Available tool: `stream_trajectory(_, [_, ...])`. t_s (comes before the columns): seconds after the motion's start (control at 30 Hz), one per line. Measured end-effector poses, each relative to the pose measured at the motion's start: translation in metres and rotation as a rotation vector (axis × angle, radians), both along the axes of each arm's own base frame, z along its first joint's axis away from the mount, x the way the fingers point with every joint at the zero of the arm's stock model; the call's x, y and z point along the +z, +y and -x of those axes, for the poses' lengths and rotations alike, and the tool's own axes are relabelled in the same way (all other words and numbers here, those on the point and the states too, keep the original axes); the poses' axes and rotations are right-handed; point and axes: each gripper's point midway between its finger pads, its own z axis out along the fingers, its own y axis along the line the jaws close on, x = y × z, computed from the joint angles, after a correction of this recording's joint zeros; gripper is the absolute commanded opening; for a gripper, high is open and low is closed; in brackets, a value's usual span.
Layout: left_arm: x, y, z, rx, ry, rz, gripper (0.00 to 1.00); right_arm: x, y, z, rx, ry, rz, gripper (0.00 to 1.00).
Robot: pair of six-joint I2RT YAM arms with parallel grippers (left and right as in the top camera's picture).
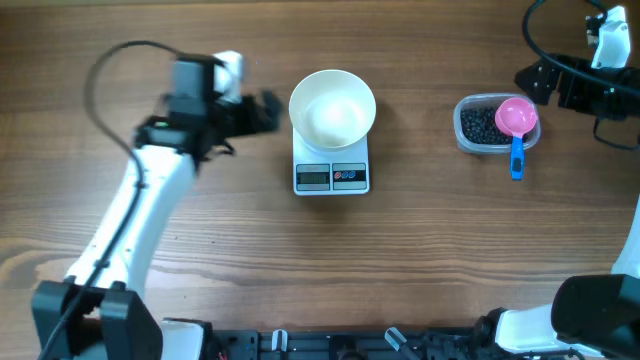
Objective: Scoop item into bowl and weigh 150g on scale
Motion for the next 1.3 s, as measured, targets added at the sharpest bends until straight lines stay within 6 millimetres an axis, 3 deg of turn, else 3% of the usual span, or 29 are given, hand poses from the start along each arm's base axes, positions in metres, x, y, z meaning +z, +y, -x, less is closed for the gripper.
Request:
stream_trajectory(0.1, [0.007, 0.052, -0.016, 0.171, -0.03, 0.033, 1.0, 0.0, 0.0, 0.0, 0.0, 0.0, 0.0, 1.0])
stream_trajectory(0.23, [0.002, 0.113, -0.013, 0.379, 0.015, 0.076, 1.0, 0.0, 0.0, 0.0, 0.0, 0.0, 0.0, 1.0])
stream_trajectory(0.33, [-0.001, 0.132, -0.008, 0.46, 0.041, 0.1, 1.0, 0.0, 0.0, 0.0, 0.0, 0.0, 0.0, 1.0])
stream_trajectory(0.47, [-0.001, 0.126, -0.008, 0.461, 0.052, 0.121, 1.0, 0.0, 0.0, 0.0, 0.0, 0.0, 0.0, 1.0])
stream_trajectory(0.6, [-0.009, 0.085, 0.004, 0.357, 0.131, 0.166, 1.0, 0.0, 0.0, 0.0, 0.0, 0.0, 0.0, 1.0])
stream_trajectory(0.73, [-0.03, 0.015, 0.045, 0.139, 0.297, 0.121, 1.0, 0.0, 0.0, 0.0, 0.0, 0.0, 0.0, 1.0])
stream_trajectory(0.77, [-0.035, -0.01, 0.062, 0.036, 0.339, 0.085, 1.0, 0.0, 0.0, 0.0, 0.0, 0.0, 0.0, 1.0])
stream_trajectory(0.97, [-0.048, -0.101, 0.118, -0.39, 0.328, -0.071, 1.0, 0.0, 0.0, 0.0, 0.0, 0.0, 0.0, 1.0])
stream_trajectory(1.23, [-0.064, -0.18, 0.151, -0.7, 0.157, -0.243, 1.0, 0.0, 0.0, 0.0, 0.0, 0.0, 0.0, 1.0])
stream_trajectory(1.3, [-0.075, -0.185, 0.156, -0.744, 0.162, -0.276, 1.0, 0.0, 0.0, 0.0, 0.0, 0.0, 0.0, 1.0])
